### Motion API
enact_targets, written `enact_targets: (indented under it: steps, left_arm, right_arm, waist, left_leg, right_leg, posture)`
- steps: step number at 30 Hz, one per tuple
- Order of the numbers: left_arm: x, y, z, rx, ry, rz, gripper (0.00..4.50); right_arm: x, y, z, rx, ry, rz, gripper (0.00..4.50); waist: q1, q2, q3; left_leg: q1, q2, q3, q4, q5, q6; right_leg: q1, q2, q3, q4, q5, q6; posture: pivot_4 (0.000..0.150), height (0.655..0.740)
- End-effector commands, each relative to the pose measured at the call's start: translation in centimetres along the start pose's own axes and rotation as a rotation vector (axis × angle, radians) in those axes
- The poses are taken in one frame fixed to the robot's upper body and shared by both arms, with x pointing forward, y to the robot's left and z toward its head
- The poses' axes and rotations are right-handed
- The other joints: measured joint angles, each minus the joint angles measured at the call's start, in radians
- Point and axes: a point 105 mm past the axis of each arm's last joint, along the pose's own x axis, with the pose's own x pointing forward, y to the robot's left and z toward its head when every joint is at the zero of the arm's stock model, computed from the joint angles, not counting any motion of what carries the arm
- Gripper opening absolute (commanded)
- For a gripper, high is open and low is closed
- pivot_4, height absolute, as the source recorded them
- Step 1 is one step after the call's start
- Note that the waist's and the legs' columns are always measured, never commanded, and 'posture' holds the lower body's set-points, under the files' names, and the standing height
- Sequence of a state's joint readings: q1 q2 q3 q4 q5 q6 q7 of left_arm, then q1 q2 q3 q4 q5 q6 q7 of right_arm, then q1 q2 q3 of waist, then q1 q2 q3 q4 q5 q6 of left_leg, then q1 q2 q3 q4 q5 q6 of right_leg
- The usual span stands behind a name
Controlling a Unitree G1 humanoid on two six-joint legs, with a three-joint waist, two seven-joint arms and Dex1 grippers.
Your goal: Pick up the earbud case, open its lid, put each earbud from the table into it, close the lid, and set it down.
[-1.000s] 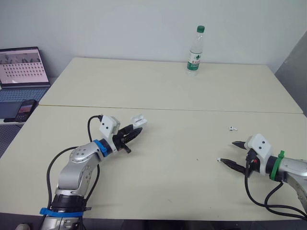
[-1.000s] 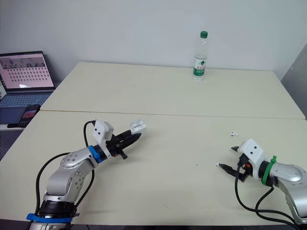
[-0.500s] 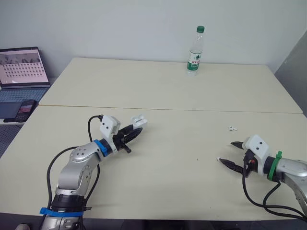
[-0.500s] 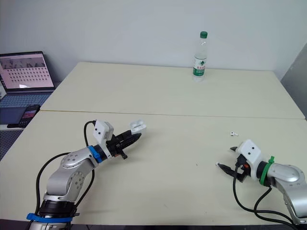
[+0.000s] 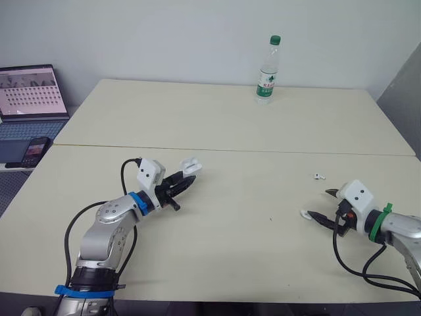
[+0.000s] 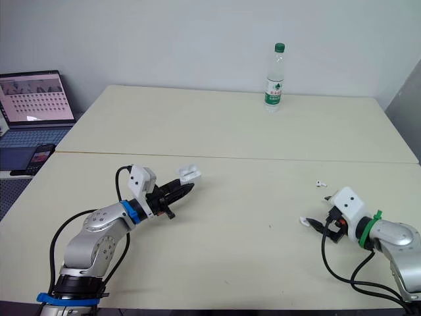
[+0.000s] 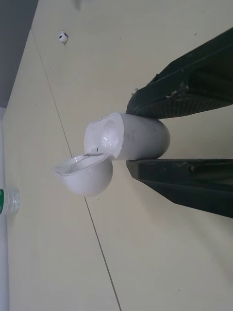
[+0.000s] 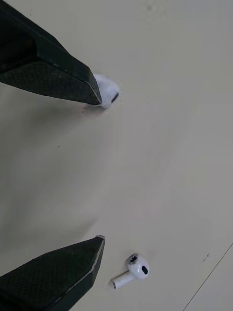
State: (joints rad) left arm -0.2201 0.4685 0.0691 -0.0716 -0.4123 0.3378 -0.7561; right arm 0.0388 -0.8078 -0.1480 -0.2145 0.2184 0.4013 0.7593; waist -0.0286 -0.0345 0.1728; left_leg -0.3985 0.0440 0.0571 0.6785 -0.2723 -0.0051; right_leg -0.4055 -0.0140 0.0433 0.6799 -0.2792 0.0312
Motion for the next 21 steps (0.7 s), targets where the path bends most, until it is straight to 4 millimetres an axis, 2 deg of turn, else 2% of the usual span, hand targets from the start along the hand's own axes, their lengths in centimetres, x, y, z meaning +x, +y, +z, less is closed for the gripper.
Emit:
enact_targets:
  steps: [1,7,11,15,21]
  left_arm:
    - [0.2,-0.6,1.3,0.041,-0.042,-0.023,0.78]
    - [0.2,-0.5,1.3,0.041,-0.041,-0.021,0.78]
    - [0.2,-0.5,1.3,0.043,-0.043,-0.02,0.78]
    - [0.1,-0.5,1.3,0.041,-0.045,-0.015,0.78]
    - [0.2,-0.8,1.0,0.035,-0.045,-0.02,0.78]
  right_arm:
    - [-0.7,-1.3,1.1,-0.028,-0.028,-0.052,4.48]
    - [-0.9,-1.2,3.0,0.073,-0.071,-0.032,4.48]
    - [-1.0,-0.8,3.4,0.203,0.062,-0.061,4.48]
    - [-0.8,1.0,3.9,0.265,0.123,-0.105,4.48]
    - [-0.1,3.8,2.6,0.295,0.176,-0.192,4.48]
  waist:
    - [0.0,0.0,0.0]
    - [0.0,0.0,0.0]
    - [0.0,0.0,0.0]
    - [0.001,0.0,0.0]
    - [0.001,0.0,0.0]
  left_leg:
    - [0.0,0.0,0.0,0.0,0.0,0.0]
    - [0.0,0.0,0.0,0.0,0.0,0.0]
    - [0.0,0.001,0.0,0.0,0.0,0.0]
    - [-0.001,0.001,-0.002,0.0,0.0,0.0]
    - [-0.002,0.0,-0.002,-0.001,0.0,0.0]
  right_leg:
    - [0.0,0.0,0.0,0.0,0.0,0.0]
    - [0.0,0.0,0.0,0.0,0.0,0.0]
    - [0.0,-0.001,0.0,0.0,0.0,0.0]
    - [0.0,-0.001,-0.001,0.0,0.0,0.0]
    - [-0.001,-0.001,-0.001,0.0,0.0,0.0]
  posture:
    - [0.15,0.7362]
    - [0.15,0.7362]
    - [0.15,0.7362]
    - [0.15,0.7362]
    - [0.15,0.7362]
